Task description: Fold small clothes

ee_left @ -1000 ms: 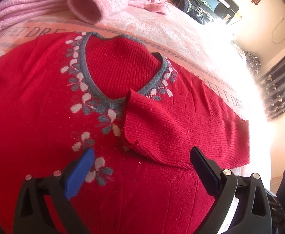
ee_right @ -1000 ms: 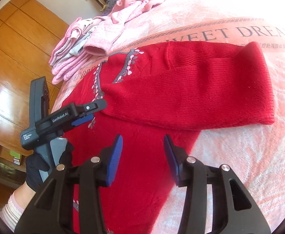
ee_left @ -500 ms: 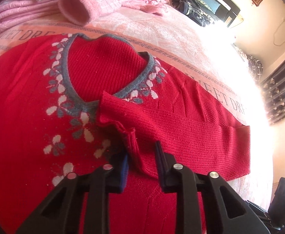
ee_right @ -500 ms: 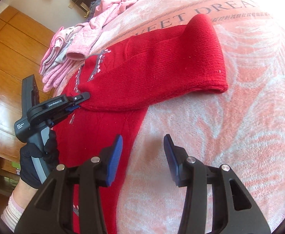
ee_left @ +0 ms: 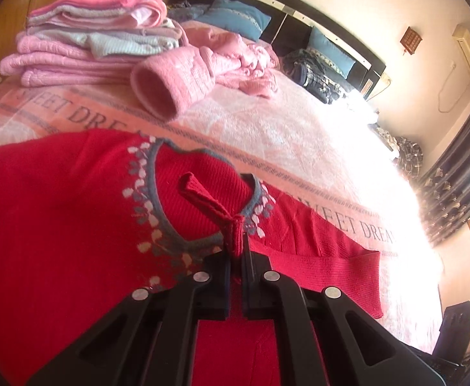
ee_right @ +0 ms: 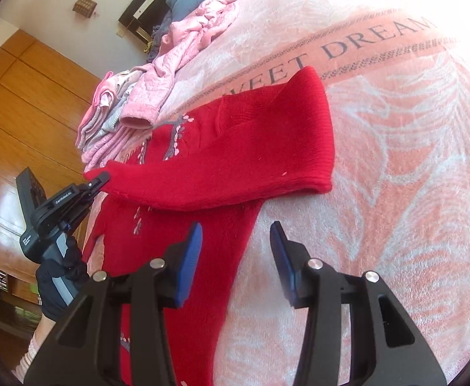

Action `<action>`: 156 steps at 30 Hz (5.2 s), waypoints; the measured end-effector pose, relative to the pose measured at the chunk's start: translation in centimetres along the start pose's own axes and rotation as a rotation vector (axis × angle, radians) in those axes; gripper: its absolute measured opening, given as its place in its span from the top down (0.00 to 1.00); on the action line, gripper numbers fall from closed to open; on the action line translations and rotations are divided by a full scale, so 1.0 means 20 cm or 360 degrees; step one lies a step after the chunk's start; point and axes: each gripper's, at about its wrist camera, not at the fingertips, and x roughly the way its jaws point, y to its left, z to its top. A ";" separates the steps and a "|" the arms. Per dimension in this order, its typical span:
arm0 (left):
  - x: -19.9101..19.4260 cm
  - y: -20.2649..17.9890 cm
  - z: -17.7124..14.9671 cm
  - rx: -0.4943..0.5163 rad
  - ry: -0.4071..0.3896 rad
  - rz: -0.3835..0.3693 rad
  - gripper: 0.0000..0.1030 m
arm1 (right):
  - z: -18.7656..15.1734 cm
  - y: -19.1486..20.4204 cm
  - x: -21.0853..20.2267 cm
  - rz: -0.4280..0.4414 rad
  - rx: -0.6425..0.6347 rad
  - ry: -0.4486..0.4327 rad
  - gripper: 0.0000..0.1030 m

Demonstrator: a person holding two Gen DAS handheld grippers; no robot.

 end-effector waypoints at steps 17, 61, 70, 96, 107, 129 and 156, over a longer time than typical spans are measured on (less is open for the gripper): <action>0.00 0.63 0.10 -0.0110 -0.0005 0.0170 0.96 | 0.19 -0.01 0.34 -0.0119 0.0231 0.0052 0.55; 0.07 0.81 0.03 -0.0173 0.0241 0.0142 0.54 | 0.10 0.46 0.51 -0.0304 -0.0157 0.0167 0.35; -0.37 1.32 0.02 -0.0374 0.0130 0.0354 0.51 | -0.13 0.77 0.74 -0.0178 -0.0314 0.0422 0.28; -0.98 2.81 -0.22 -0.1274 -0.0372 0.0401 0.51 | -0.35 1.15 1.01 -0.0212 -0.0605 0.0498 0.20; -0.95 2.84 -0.17 -0.1187 -0.0410 0.0502 0.84 | -0.38 1.16 1.03 -0.0222 -0.0659 0.0456 0.17; -0.62 1.81 0.14 -0.0433 -0.0383 0.0360 0.89 | -0.35 0.89 0.71 -0.0180 -0.0518 0.0394 0.22; 0.05 0.16 -0.10 0.0095 -0.0009 -0.0232 0.89 | -0.32 0.41 0.36 -0.0173 -0.0336 0.0298 0.23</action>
